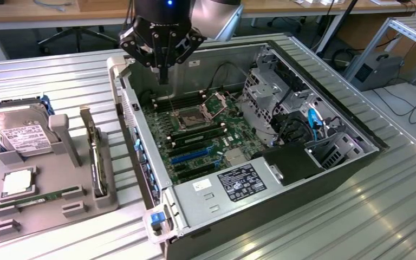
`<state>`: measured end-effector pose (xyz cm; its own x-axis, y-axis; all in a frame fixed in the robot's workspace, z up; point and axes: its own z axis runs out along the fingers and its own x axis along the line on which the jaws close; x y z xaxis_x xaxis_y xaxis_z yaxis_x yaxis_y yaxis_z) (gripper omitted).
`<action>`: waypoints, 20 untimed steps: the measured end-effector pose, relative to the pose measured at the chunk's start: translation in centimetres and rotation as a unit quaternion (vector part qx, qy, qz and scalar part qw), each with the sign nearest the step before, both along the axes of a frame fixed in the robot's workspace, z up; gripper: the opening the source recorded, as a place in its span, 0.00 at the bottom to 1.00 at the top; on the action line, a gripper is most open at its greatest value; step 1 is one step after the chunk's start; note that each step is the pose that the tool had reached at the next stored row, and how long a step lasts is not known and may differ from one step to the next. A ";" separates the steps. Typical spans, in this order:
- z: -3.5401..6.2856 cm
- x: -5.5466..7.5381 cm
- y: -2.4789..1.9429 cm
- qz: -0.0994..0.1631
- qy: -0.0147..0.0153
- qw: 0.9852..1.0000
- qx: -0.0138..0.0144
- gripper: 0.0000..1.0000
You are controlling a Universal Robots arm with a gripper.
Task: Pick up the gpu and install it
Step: 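Reach for the gpu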
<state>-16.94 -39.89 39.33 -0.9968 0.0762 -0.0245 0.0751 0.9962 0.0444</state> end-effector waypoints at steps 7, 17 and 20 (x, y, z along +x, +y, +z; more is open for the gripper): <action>0.00 -0.2 0.00 0.000 0.000 1.000 0.000 0.11; 0.00 -0.8 0.00 0.000 0.000 1.000 0.000 0.11; 0.00 -0.9 0.00 0.000 0.000 1.000 0.000 0.11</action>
